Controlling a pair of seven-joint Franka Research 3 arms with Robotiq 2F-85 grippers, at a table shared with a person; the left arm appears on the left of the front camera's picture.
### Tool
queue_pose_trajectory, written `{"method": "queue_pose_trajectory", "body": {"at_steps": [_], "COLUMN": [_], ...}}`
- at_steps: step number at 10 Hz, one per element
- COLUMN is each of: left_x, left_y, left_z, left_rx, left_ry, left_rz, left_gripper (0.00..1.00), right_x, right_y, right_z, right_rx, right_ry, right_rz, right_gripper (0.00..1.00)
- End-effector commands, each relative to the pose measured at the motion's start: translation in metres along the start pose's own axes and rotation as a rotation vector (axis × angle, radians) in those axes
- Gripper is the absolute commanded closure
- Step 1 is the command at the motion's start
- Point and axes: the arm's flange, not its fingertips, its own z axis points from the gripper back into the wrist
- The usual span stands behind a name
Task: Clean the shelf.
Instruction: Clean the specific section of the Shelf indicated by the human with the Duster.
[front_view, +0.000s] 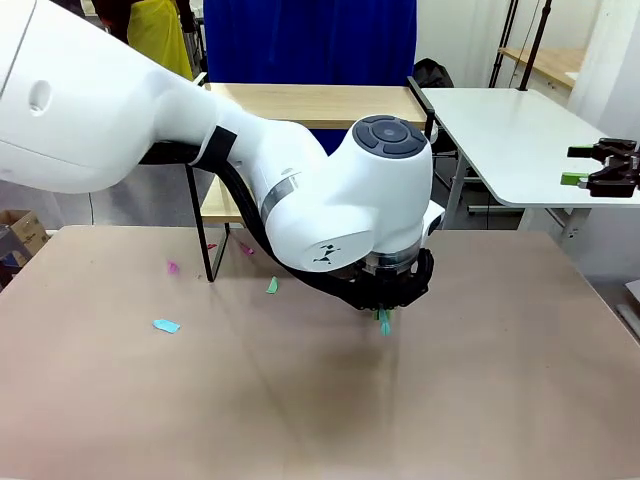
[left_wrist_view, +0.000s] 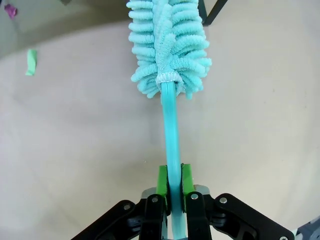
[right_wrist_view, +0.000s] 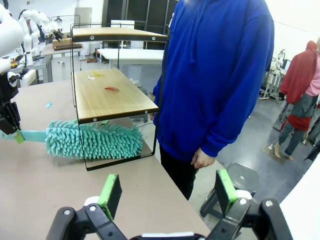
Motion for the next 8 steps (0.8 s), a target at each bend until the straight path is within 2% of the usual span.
{"method": "queue_pose_trajectory", "body": {"at_steps": [1,3,5,8], "left_x": [-0.002,-0.003,0.003,0.009], "left_y": [0.000,0.017,0.047,0.100], "left_z": [-0.002,-0.019,-0.023,-0.026], "left_rx": [0.006,0.048,0.092,0.155], "left_ry": [0.009,0.057,0.048,0.097], "left_rz": [-0.001,-0.003,0.038,0.057], "left_gripper": [0.87,0.87,0.87,0.87], "right_x": [0.002,0.002,0.002,0.002], "right_y": [0.001,0.001,0.001,0.001], "right_z": [-0.001,-0.001,-0.001,-0.001], "right_rx": [0.001,0.001,0.001,0.001], "right_ry": [-0.001,-0.001,-0.001,-0.001], "right_rz": [0.003,0.003,0.003,0.003], "right_gripper": [0.00,0.00,0.00,0.00]}}
